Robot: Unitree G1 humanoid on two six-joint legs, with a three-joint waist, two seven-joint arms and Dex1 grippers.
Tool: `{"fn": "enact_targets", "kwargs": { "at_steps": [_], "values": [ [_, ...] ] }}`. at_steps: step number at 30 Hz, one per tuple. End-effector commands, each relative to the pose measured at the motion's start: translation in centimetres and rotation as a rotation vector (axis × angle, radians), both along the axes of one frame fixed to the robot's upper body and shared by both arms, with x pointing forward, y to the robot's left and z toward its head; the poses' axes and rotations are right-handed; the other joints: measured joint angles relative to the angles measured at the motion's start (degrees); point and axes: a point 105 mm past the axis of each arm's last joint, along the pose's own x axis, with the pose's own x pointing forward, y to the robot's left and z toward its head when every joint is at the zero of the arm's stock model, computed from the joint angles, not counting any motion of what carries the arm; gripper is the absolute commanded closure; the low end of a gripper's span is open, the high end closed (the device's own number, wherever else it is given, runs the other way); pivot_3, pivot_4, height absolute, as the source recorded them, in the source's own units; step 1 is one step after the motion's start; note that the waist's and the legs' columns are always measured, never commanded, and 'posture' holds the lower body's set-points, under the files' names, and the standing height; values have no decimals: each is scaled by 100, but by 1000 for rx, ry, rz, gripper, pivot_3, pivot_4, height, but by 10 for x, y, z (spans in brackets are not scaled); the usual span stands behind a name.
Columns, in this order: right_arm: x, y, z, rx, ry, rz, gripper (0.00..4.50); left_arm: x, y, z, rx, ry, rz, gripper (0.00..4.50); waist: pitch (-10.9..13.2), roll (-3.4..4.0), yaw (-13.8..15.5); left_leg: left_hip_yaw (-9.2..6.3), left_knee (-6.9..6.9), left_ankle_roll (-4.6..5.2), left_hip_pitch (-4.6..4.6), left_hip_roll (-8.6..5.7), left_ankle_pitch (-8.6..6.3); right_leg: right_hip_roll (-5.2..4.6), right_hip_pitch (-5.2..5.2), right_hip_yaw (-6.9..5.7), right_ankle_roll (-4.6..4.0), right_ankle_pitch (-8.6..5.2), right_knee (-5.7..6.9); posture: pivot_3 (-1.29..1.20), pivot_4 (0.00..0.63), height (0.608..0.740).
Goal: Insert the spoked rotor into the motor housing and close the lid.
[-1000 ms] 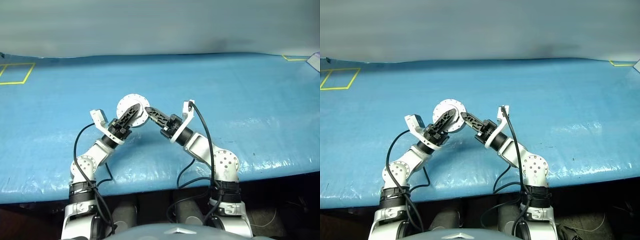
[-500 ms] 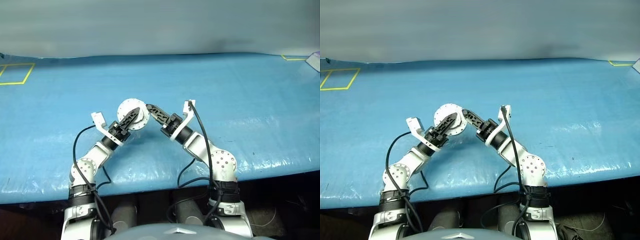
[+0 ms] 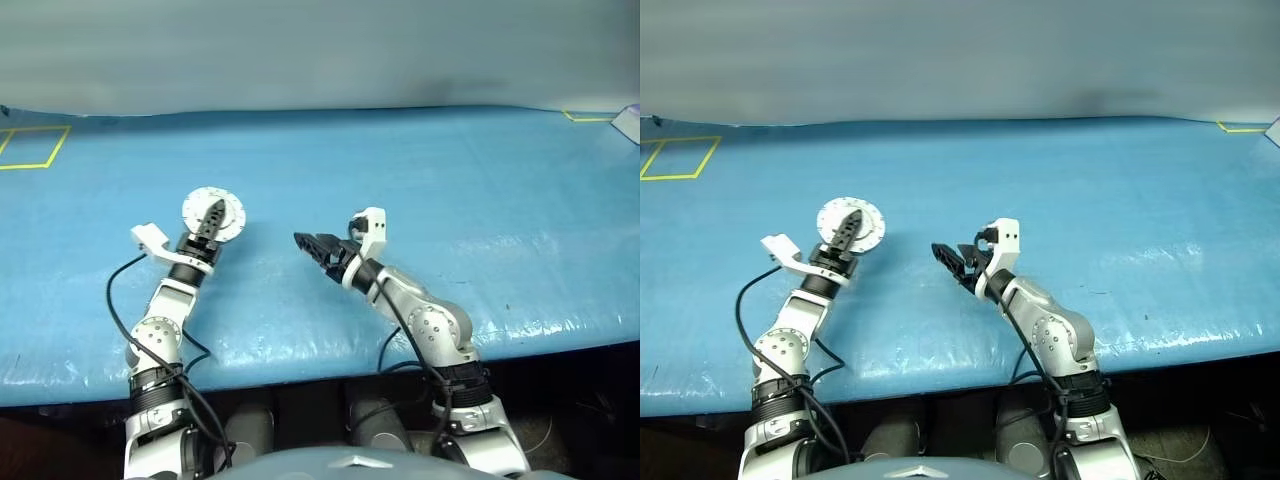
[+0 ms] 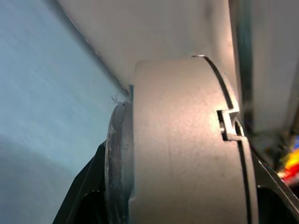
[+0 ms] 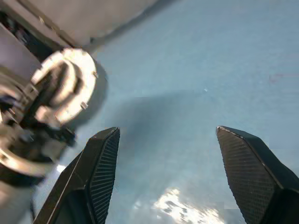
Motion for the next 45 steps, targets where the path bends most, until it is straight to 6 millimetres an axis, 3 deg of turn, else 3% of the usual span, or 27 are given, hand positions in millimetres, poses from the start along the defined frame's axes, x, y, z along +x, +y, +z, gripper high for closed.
{"fn": "enact_targets", "kwargs": {
  "at_steps": [1,14,19,22,25,36,41,45],
  "values": [
    [-5,8,1,-75,-97,53,1036,5,26,23,56,-56,152,1701,0,-3,12,0,0,0,0,0,0,0,0,0,0,0,0,0,150,740],
    [-8,19,10,-42,-151,94,1036,0,93,-11,292,212,552,1701,0,-42,59,-3,5,0,2,0,0,2,4,0,4,6,-1,0,150,740],
    [-8,21,11,-46,-159,103,1036,-5,99,-19,366,244,565,1701,-1,-43,63,-2,5,-1,6,1,0,2,6,1,2,9,1,0,150,740],
    [-8,22,11,-52,-161,105,994,-9,107,-18,405,256,599,1003,-2,-45,62,-1,5,-1,9,1,0,2,8,1,3,10,1,0,150,740],
    [-8,23,11,-53,-163,110,994,-11,113,-16,442,273,627,23,-2,-45,73,-1,5,-1,10,1,1,2,8,1,2,11,2,0,150,740],
    [-7,26,9,-64,-159,118,994,-30,149,28,481,118,782,23,-6,-50,105,-1,5,-3,13,2,2,3,10,1,-3,15,2,0,150,740],
    [-6,25,12,-67,-188,110,994,-29,146,42,526,51,769,23,-7,-52,116,-2,5,-5,14,2,3,3,12,0,-3,17,2,0,150,740],
    [0,14,21,-106,-301,56,994,-16,100,60,620,-109,525,23,-8,-54,123,-1,6,-5,13,2,4,3,12,-1,-2,18,2,0,150,740]
  ]
}}
